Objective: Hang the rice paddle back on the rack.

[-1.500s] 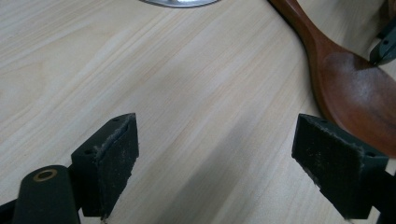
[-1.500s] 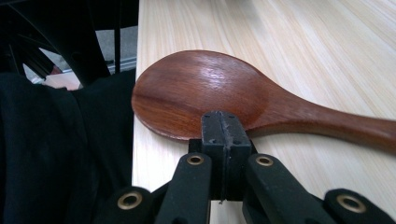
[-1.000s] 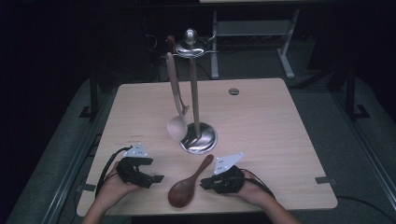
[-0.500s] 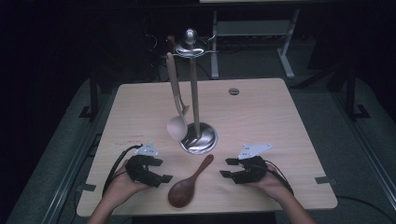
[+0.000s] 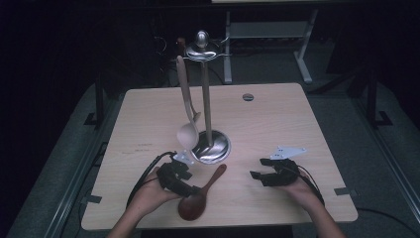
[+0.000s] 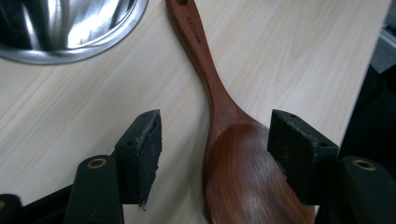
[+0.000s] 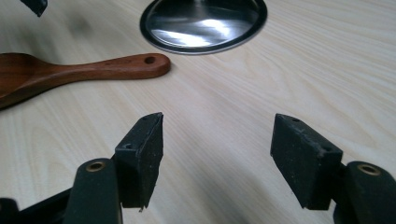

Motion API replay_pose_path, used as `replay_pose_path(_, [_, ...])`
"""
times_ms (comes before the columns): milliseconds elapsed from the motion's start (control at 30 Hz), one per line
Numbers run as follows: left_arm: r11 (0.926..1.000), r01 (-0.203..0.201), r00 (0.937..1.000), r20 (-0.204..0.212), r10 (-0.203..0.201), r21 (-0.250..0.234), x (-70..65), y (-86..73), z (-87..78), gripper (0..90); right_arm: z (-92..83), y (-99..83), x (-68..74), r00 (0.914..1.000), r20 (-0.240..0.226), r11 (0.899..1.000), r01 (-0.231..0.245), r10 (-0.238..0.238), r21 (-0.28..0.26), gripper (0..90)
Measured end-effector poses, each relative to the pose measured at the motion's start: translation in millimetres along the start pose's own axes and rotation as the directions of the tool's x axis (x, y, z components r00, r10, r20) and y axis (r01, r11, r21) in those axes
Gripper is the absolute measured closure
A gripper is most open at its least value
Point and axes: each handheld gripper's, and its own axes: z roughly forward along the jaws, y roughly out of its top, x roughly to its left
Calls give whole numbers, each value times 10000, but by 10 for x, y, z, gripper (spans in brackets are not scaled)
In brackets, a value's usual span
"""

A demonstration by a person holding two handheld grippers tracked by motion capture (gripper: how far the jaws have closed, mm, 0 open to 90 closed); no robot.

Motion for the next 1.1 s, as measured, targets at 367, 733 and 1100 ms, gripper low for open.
replay_pose_path(367, [9947,316,9994,-135,-304,979,-61,291,299,490,2,-19,-68,9993,316,9998,-181,180,8,343])
replay_pose_path(733, [9814,120,9996,-260,-72,1916,-26,400,551,593,7,-27,-112,9990,381,9997,-246,246,-15,344])
replay_pose_path(1100, [9732,241,9992,-363,-162,2287,20,358,500,739,1,-32,-128,9990,376,9997,-252,254,-50,345])
